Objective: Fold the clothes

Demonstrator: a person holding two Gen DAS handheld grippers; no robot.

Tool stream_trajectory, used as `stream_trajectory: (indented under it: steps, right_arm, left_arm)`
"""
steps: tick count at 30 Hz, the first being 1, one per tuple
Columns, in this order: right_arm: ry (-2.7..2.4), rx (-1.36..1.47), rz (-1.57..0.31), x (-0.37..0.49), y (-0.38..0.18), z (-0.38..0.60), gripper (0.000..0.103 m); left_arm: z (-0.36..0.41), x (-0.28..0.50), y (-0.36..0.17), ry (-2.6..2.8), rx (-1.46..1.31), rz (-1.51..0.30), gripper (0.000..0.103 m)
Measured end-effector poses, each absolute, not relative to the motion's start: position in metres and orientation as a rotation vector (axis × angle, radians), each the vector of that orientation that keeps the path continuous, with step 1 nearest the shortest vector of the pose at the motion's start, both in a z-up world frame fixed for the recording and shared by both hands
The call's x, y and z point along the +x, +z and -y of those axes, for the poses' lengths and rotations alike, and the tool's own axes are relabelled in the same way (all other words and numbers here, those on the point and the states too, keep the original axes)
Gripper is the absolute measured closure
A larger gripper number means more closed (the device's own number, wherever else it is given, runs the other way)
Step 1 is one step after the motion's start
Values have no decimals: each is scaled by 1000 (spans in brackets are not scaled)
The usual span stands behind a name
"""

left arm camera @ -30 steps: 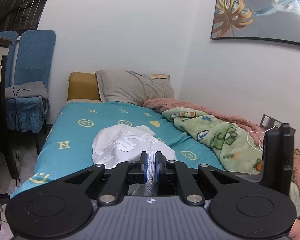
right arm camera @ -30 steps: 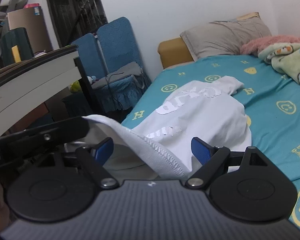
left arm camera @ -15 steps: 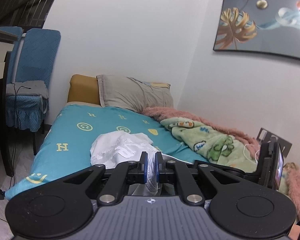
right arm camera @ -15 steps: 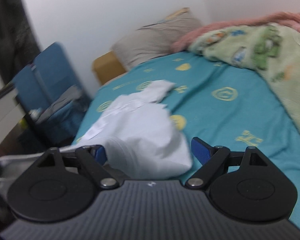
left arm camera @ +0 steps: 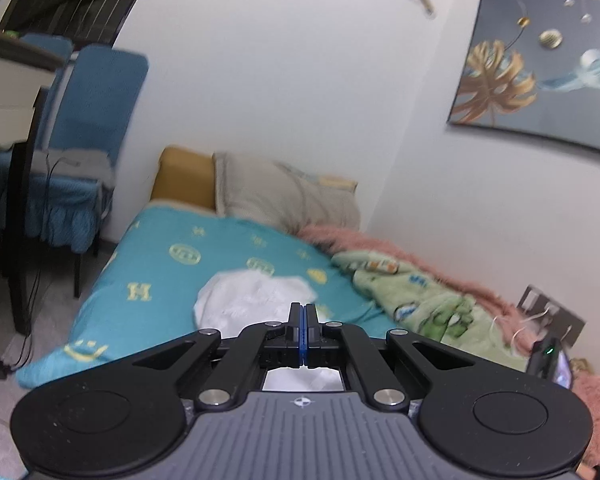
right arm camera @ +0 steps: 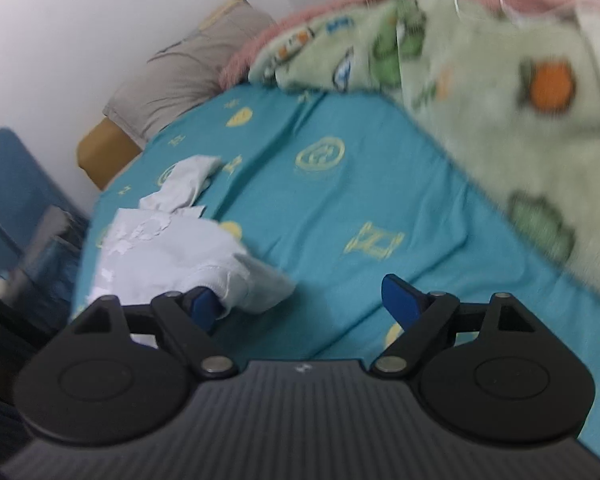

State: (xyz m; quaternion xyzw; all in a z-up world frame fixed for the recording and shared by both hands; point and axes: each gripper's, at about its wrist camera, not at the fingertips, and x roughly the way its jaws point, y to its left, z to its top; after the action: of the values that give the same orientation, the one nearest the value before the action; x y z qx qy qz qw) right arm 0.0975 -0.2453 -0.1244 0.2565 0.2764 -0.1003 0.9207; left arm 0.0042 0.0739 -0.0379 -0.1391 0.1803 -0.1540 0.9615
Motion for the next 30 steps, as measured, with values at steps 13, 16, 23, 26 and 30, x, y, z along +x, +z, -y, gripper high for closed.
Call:
stream_trajectory:
  steps: [13,16,23,26,30]
  right_arm:
    - [-215,590,-623,100,-130,254,17]
    - [-207,618,-631,99,-129,256,17]
    - [-183,721,-647,95,-131,271,17]
    - [-176,725,-649,96,-132,271,17]
    - [-167,719,-628,96,-130,272,17]
  left_arm:
    - [-30,19,-88,-338,-50,-580,89]
    - [-15,22,-104,-359,36,-630,77]
    - [31,17,-146,-469,322,-695,41]
    - [45,17,-166,-465,424,-702,38]
    - [50,26,-183,-400,496,-687,36]
